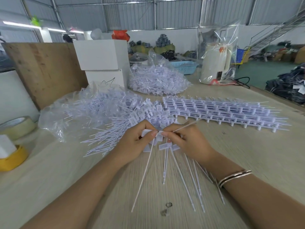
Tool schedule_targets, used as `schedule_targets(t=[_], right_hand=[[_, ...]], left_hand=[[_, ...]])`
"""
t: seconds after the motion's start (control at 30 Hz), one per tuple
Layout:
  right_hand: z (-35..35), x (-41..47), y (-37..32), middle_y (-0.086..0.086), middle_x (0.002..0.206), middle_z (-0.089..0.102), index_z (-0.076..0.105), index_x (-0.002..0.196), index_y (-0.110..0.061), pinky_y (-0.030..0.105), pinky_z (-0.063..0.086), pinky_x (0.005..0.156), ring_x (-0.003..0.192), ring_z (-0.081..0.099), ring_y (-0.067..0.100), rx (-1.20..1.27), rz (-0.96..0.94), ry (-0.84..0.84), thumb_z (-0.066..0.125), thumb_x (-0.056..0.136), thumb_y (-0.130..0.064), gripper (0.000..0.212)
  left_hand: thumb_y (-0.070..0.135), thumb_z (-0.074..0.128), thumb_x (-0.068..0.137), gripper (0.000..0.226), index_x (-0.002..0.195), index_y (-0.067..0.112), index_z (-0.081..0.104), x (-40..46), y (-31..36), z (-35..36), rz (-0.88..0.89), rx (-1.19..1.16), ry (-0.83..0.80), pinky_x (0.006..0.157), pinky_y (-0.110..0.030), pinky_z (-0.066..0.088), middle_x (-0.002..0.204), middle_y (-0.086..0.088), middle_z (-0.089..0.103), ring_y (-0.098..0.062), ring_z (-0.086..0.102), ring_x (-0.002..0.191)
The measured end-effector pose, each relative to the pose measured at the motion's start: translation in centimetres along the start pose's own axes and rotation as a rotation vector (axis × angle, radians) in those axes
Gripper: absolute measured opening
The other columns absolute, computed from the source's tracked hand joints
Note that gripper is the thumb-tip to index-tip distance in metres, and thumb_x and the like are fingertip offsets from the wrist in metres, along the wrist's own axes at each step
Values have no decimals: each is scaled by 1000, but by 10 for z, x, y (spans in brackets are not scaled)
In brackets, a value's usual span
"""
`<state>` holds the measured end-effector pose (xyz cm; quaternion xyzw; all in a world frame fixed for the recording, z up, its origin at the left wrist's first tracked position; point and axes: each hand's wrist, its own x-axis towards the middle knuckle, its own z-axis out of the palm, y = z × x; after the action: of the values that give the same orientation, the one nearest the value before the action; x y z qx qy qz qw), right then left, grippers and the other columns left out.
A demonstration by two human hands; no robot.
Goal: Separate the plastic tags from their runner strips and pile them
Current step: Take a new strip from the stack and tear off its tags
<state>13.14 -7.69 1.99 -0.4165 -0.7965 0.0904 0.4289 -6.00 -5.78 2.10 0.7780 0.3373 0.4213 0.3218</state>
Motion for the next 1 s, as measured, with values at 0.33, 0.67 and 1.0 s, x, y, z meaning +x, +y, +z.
schedule_targets(t=[0.33,0.67,1.0], right_hand=[[-14,2,2,-6,61,64,66,77,-32,26,45,51,52,55,10,328,126,327,58,87,-27,14],[-17,3,22,-6,81,50,73,98,-15,15,35,61,66,47,13,-86,14,-142,68,81,-2,22],[-30,3,23,-3,98,45,56,122,-22,11,38,69,80,47,16,-55,254,-149,60,81,5,50]], left_hand=[[27,52,85,17,69,30,56,-3,-1,-7,-46,-299,38,55,-18,32,60,13,48,-5,43,55],[26,64,88,13,92,36,57,7,-7,13,-81,-20,187,57,-19,42,59,13,57,-6,52,55],[52,38,93,38,74,22,54,-1,10,17,-118,558,102,60,-27,41,69,6,56,-12,55,65]])
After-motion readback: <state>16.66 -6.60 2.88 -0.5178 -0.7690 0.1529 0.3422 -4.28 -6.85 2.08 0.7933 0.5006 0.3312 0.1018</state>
